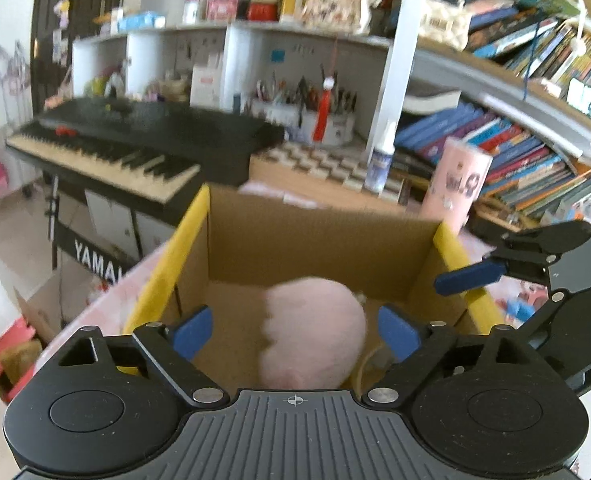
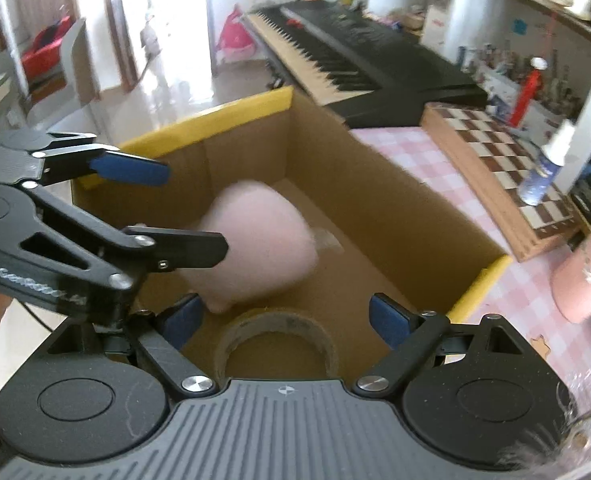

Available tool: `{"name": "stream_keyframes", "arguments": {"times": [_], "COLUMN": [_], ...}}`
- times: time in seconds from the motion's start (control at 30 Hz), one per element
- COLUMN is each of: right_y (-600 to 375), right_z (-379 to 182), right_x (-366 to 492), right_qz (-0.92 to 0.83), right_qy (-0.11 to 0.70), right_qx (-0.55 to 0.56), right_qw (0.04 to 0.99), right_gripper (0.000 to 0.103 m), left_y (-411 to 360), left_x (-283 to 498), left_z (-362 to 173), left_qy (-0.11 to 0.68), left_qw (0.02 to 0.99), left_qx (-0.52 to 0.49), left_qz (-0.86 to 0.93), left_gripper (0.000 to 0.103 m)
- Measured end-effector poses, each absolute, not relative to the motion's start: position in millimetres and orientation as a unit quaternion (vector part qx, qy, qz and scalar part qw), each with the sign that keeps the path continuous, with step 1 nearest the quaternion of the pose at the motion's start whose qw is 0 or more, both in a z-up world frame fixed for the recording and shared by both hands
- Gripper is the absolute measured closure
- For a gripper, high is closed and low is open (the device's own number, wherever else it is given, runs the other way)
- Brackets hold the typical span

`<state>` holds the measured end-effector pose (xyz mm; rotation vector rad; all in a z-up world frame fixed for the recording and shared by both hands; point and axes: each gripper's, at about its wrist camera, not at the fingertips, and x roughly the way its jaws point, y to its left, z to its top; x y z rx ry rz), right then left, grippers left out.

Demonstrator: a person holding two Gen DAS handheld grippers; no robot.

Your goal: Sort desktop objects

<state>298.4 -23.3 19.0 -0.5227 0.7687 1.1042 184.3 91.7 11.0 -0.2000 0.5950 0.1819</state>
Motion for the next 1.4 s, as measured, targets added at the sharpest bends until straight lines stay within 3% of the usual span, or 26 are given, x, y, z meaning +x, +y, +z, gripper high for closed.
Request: {"name": "stream_keyframes", "arguments": {"times": [0.7,1.4], "right_y": [-89.3,-120.0], "right_z": [72.1,50.5], "right_x": [247.1,142.6], "right_qz": [0.401,0.238], "right_qy": [0.286,0.270], "right_qx": [-0.094,-0.013], "right_qw": [0.865,0.933], "right_gripper": [0.014,0.016], "left_y": [102.7,112.4], "left_x": [133.1,59.5], "left_z": [42.1,34.2], "left_qy": [0.223,0.224], "left_qw": [0.963,0.963], "left_qx": [-0.127,-0.133], "left_qz": [0.085,0.060], "left_gripper": [0.010,0.010]}}
